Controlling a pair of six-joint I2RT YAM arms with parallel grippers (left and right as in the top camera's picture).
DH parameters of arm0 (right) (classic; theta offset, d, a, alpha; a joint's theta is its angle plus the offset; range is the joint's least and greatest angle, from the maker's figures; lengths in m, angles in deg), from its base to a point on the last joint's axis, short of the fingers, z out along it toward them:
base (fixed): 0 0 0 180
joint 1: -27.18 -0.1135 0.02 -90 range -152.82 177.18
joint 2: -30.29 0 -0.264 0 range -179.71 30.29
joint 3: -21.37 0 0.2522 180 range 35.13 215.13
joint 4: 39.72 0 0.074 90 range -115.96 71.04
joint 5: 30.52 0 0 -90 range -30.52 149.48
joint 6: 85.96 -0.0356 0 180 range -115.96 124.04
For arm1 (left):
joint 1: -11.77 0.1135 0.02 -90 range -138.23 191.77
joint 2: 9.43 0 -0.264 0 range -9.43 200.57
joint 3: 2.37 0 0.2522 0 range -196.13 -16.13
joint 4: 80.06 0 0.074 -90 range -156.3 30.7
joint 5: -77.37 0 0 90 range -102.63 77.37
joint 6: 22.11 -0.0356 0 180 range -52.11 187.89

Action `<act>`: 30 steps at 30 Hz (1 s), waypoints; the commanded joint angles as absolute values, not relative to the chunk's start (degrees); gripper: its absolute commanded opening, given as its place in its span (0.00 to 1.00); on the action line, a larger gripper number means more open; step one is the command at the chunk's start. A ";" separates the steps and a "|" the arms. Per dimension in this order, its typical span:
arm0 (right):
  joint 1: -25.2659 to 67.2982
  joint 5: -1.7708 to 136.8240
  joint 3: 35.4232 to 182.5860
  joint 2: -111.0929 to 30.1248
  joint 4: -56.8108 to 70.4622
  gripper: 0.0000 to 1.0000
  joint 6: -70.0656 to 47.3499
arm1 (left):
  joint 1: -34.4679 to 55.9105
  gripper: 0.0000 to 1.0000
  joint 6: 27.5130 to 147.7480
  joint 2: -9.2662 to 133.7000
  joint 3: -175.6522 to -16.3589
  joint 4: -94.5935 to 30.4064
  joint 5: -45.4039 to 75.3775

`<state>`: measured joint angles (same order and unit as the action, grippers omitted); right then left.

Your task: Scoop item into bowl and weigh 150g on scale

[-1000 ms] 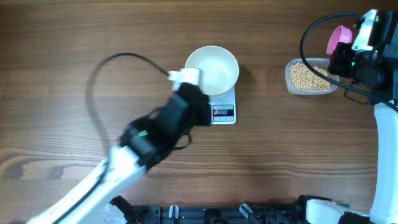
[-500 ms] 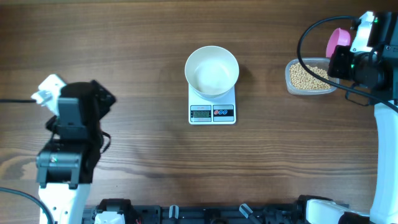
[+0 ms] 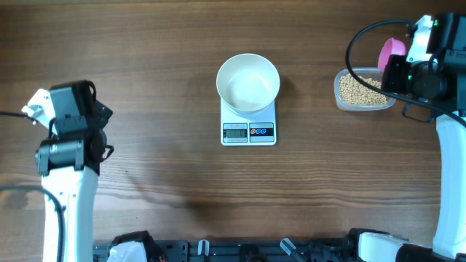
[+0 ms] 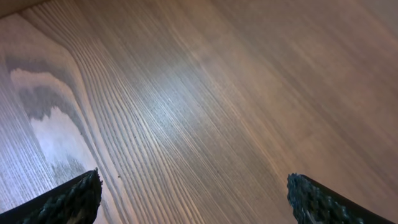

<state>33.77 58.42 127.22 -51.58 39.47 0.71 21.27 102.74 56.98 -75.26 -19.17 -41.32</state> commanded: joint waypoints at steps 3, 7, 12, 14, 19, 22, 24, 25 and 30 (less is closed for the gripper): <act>33.94 60.15 127.99 -51.90 39.69 0.04 0.86 | 21.75 1.00 102.85 63.50 -75.26 -21.96 -42.32; 33.94 60.15 127.99 -51.90 39.64 0.04 0.86 | 21.75 1.00 102.88 66.47 -75.26 -23.73 -42.30; 33.94 59.93 127.99 -51.90 39.62 0.04 0.84 | 21.75 1.00 102.88 67.45 -75.26 -24.37 -42.30; 33.94 59.93 127.99 -52.01 39.53 0.04 0.82 | 21.75 1.00 102.88 67.45 -75.26 -24.37 -42.30; 33.94 59.93 127.99 -52.93 39.23 0.04 0.42 | 21.75 1.00 102.88 67.45 -75.26 -24.94 -42.30; 33.94 59.93 127.99 -54.09 39.23 0.04 0.47 | 21.75 1.00 102.90 67.45 -75.26 -25.42 -42.28; 33.94 59.95 127.99 -54.68 39.21 0.04 0.42 | 21.75 1.00 102.90 67.45 -75.26 -25.59 -42.28; 33.94 59.95 128.01 -54.88 39.18 0.04 0.44 | 21.75 1.00 102.88 67.45 -75.26 -25.61 -42.28; 33.94 59.95 128.03 -54.99 38.07 0.04 0.47 | 21.75 1.00 102.90 67.45 -75.26 -25.66 -42.26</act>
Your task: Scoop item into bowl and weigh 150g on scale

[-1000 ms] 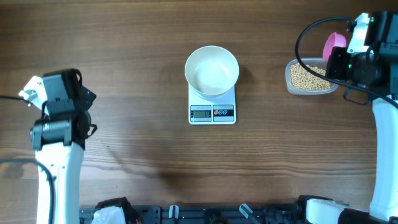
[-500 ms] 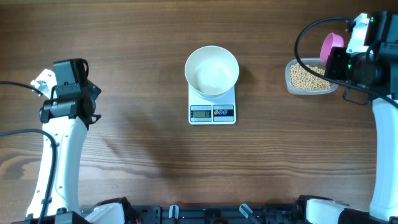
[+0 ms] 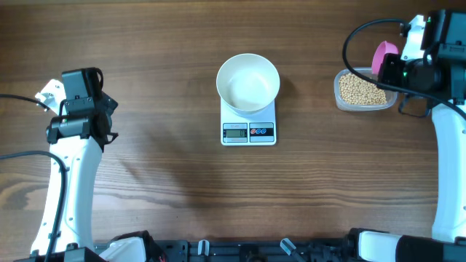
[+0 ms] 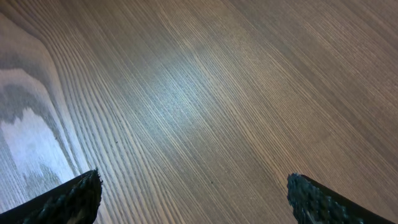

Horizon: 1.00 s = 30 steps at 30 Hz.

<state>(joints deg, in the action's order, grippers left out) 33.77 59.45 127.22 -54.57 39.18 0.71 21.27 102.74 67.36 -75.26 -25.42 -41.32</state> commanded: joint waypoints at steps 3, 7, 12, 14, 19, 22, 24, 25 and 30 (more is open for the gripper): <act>33.94 59.95 128.03 -55.01 36.80 0.04 1.21 | 21.75 1.00 102.90 67.45 -75.26 -25.61 -42.26; 33.97 59.95 128.03 -55.01 36.85 0.04 2.63 | 21.75 1.00 102.90 67.45 -75.26 -25.61 -40.97; 33.94 59.98 128.03 -54.99 37.98 0.04 2.32 | 21.75 1.00 102.90 67.45 -75.26 -25.57 -30.65; 33.94 60.19 128.01 -54.99 37.94 0.04 2.11 | 21.75 1.00 102.90 67.45 -75.26 -25.59 -25.38; 33.97 61.55 128.01 -55.01 38.22 0.04 0.60 | 21.75 1.00 102.90 67.45 -75.26 -25.55 -17.34; 33.97 57.09 128.01 -55.01 39.25 0.04 0.69 | 21.75 1.00 102.90 67.45 -75.26 -24.96 -13.91; 33.94 53.96 128.01 -55.01 39.40 0.04 0.66 | 21.75 1.00 102.88 67.45 -75.26 -24.94 -13.95; 33.97 52.81 128.01 -55.01 39.43 0.05 0.64 | 21.75 1.00 102.88 67.45 -75.26 -24.94 -13.95; 33.94 52.57 128.01 -55.03 38.59 0.04 0.75 | 21.75 1.00 102.88 67.45 -75.26 -24.94 -13.93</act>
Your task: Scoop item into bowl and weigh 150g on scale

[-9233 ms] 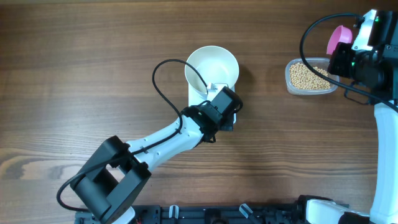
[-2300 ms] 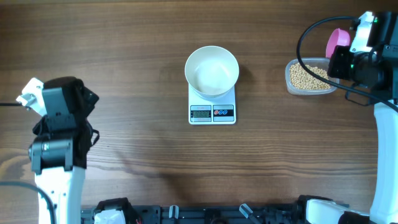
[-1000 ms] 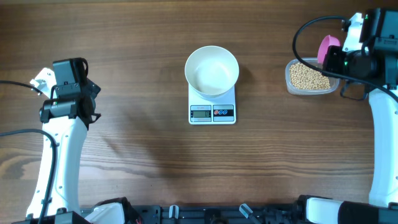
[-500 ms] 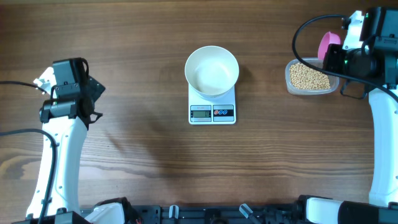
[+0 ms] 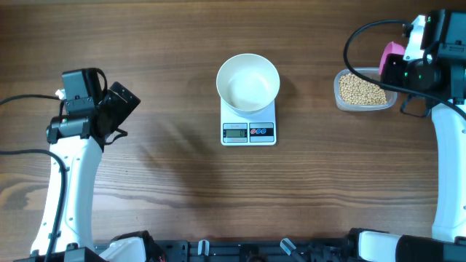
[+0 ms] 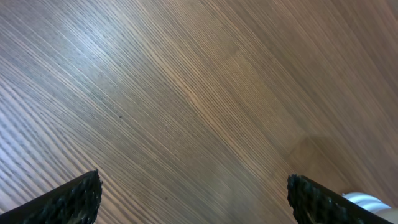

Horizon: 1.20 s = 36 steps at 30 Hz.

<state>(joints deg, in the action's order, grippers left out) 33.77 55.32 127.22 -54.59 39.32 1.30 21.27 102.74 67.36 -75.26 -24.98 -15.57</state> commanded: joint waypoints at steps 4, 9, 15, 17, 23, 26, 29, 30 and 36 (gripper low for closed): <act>33.97 52.54 128.01 -55.25 37.20 0.04 1.12 | 21.75 1.00 102.88 67.45 -75.26 -24.94 -13.93; 33.97 52.57 128.01 -55.66 38.20 0.04 1.10 | 21.75 1.00 102.88 67.45 -75.26 -24.96 -14.21; 33.94 52.63 128.01 -55.66 38.20 0.04 0.99 | 21.75 1.00 102.88 67.45 -75.26 -24.96 -15.04; 33.94 52.61 128.01 -55.66 38.18 0.04 1.01 | 21.75 1.00 102.88 67.45 -75.26 -24.94 -15.04; 33.94 52.61 128.01 -55.66 37.28 0.04 0.93 | 21.75 1.00 102.88 67.45 -75.26 -24.96 -15.04; 33.94 52.61 128.01 -55.66 36.85 0.04 0.90 | 21.75 1.00 102.88 67.45 -75.26 -24.96 -15.04; 33.94 52.61 128.01 -55.66 35.60 0.04 0.88 | 21.75 1.00 102.88 67.45 -75.26 -24.96 -15.04; 33.94 52.61 128.01 -55.66 34.94 0.04 0.88 | 21.75 1.00 102.88 67.45 -75.26 -24.96 -15.04; 33.94 53.51 128.01 -55.66 28.13 0.04 0.82 | 21.75 1.00 102.88 67.45 -75.26 -24.96 -15.04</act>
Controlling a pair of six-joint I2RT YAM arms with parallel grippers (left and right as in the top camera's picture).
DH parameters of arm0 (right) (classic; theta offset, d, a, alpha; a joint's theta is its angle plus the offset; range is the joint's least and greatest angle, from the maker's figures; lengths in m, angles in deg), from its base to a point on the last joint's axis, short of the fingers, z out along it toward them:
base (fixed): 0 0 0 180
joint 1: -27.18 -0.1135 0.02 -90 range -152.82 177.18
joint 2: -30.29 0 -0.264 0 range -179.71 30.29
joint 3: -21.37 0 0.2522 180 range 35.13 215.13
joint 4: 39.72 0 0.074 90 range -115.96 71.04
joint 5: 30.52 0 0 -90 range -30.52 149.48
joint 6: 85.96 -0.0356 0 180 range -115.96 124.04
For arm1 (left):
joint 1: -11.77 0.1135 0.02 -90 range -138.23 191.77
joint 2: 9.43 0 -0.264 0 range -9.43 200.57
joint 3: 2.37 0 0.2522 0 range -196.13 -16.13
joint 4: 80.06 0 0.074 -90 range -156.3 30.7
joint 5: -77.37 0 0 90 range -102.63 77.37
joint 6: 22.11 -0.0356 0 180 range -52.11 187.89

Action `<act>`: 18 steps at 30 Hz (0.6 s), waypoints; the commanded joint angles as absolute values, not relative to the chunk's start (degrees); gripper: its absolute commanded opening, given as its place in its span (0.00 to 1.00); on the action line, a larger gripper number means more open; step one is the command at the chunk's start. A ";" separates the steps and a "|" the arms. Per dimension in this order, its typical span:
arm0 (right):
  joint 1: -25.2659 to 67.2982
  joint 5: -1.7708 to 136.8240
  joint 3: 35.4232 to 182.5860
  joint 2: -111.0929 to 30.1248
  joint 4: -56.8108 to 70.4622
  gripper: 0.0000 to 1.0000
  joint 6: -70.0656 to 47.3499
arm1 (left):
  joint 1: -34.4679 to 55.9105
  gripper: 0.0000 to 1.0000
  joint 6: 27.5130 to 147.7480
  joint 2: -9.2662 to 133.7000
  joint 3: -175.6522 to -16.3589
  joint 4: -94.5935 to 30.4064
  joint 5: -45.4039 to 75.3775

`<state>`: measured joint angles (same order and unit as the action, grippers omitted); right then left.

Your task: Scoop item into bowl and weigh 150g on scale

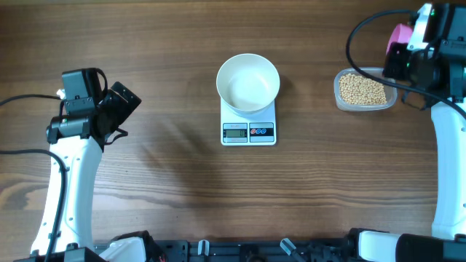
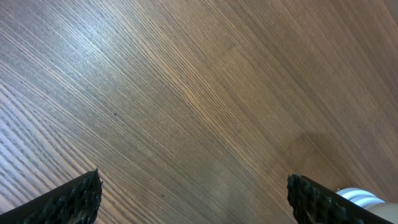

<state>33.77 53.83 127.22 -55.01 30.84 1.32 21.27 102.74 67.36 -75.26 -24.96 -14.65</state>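
A white bowl (image 1: 248,82) stands on a small white digital scale (image 1: 248,125) at the table's middle. At the right, a clear tub of tan beans (image 1: 362,90) lies on the wood. Just beyond the tub's far right corner my right gripper (image 1: 405,51) is shut on a pink scoop (image 1: 400,35), held above the table. Far left, my left gripper (image 1: 122,104) is open and angled toward the bowl. In the left wrist view its fingertips (image 2: 71,198) stand wide apart over bare wood, and the bowl's rim (image 2: 357,196) peeks in at the lower right.
The wooden table (image 1: 182,182) carries only the scale, bowl and tub. Black cables (image 1: 357,40) loop from the right arm above the tub. The arm bases and a dark rail (image 1: 240,251) line the near edge.
My right gripper has shifted with the pink scoop a little farther back and to the right of the bean tub. The left arm has hardly moved.
At first my left gripper hung at the far left and the right held the scoop at the tub's right end. The left arm then stood farther back. By 1.2 s ago its gripper had turned toward the bowl. Now the scoop sits higher, off the tub.
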 commanded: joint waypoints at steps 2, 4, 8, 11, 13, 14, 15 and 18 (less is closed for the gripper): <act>33.94 53.46 128.01 -55.66 26.27 0.04 0.90 | 21.75 1.00 102.85 67.45 -75.26 -24.89 -15.04; 33.94 53.46 128.01 -55.66 25.68 0.04 0.90 | 21.75 1.00 102.88 67.45 -75.26 -24.61 -15.04; 33.94 53.51 128.01 -55.66 26.90 0.04 0.34 | 21.75 1.00 102.92 67.45 -75.26 -24.87 -14.48; 33.94 53.48 128.01 -55.66 28.91 0.04 -1.19 | 21.75 1.00 102.92 67.45 -75.26 -24.96 -14.30; 33.94 53.48 128.01 -55.66 30.09 0.04 -2.90 | 21.75 1.00 102.94 67.45 -75.26 -25.68 -11.42; 33.94 53.48 128.01 -55.66 30.51 0.04 -3.71 | 21.75 1.00 102.92 67.43 -75.26 -25.68 -6.43; 33.94 53.48 128.01 -55.66 30.60 0.04 -3.69 | 21.75 1.00 102.74 67.45 -75.26 -25.81 0.34; 33.94 53.48 128.01 -55.64 30.79 0.04 -3.66 | 21.22 1.00 92.84 67.47 -75.26 -25.00 17.57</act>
<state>33.77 53.86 127.22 -55.01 30.60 -1.98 21.44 101.72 67.36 -75.26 -25.46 -4.16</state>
